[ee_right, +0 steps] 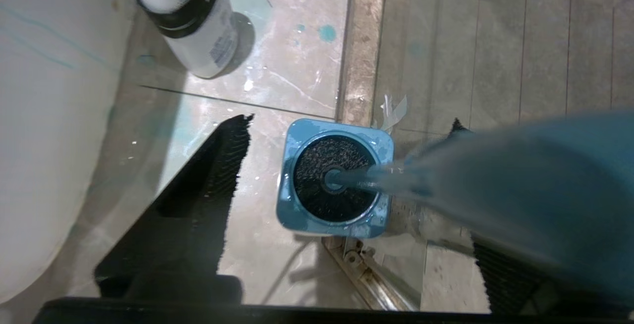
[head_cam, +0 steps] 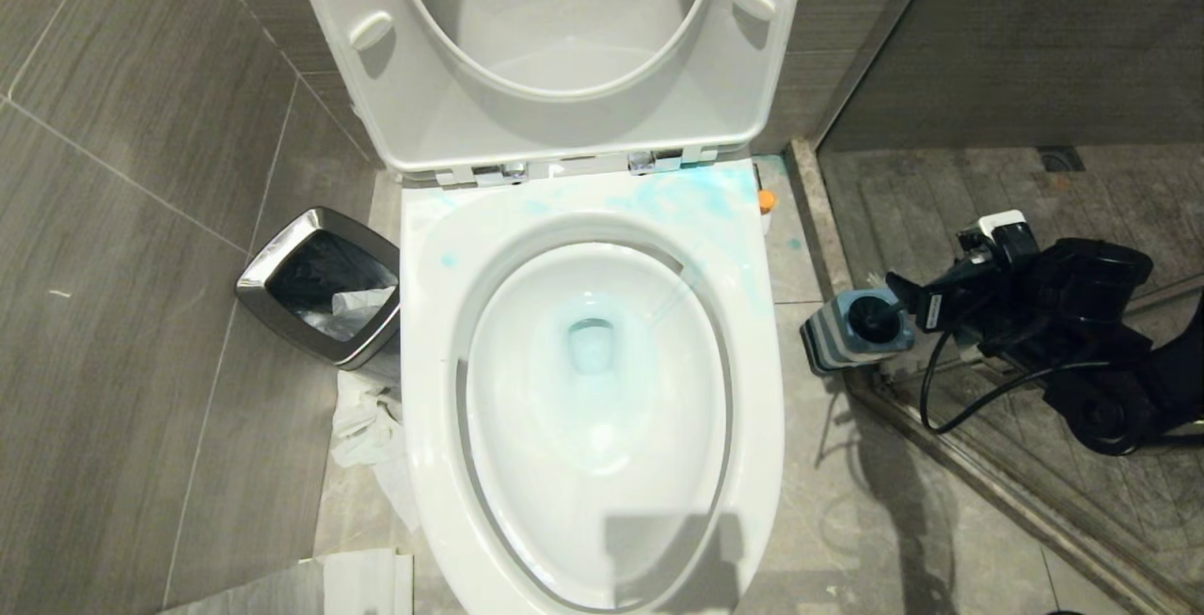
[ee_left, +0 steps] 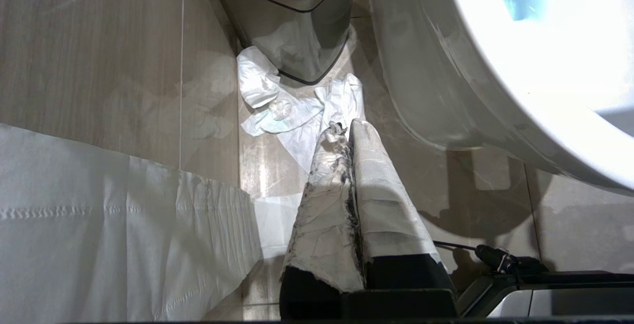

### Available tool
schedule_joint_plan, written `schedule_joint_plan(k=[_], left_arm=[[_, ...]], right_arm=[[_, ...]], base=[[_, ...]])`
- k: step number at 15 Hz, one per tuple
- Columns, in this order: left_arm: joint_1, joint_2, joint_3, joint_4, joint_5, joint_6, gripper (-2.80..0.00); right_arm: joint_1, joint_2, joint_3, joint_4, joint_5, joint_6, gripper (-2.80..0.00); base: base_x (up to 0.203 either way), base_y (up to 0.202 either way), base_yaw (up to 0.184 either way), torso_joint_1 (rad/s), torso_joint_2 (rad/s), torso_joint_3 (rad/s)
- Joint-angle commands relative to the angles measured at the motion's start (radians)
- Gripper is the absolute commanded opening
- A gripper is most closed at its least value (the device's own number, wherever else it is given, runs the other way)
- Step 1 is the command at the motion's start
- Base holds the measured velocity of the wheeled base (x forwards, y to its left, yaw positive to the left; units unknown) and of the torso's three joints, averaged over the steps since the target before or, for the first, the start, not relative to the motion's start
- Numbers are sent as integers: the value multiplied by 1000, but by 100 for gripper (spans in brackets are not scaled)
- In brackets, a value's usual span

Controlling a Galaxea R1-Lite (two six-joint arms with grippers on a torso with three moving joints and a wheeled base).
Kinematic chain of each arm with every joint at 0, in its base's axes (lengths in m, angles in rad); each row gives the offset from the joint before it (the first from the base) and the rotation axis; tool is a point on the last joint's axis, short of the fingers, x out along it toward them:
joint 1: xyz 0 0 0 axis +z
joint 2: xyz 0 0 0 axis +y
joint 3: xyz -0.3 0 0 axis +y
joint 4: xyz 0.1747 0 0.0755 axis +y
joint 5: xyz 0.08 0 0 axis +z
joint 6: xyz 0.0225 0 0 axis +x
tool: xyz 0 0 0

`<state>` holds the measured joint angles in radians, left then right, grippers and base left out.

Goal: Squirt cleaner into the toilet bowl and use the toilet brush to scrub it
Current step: Put the toilet brush back, then flush the toilet

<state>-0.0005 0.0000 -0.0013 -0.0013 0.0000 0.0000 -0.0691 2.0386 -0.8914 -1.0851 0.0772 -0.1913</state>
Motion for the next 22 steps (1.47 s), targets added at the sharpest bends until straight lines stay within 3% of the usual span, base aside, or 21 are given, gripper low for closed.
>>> schedule_joint_plan(k=[1,9,15,16,22], left_arm=[[0,0,1,0,2,0,-280],[-1,0,1,0,1,0,-280],[0,0,0,0,1,0,-280],[0,0,1,0,0,0,-280],[-1,0,0,0,0,0,-280]], right_arm=[[0,-76,55,-6,8,-1,0],[0,-420,330,-10,15,1,0],[2,-799,532,-17,154,-13,0],[2,-848,573,-29,173,-28,-280],[3,-1125,739,-43,193,-13,-280]], base=[[0,0,0,0,0,0],[0,0,0,0,0,0],[0,0,0,0,0,0],[0,0,0,0,0,0],[0,0,0,0,0,0]])
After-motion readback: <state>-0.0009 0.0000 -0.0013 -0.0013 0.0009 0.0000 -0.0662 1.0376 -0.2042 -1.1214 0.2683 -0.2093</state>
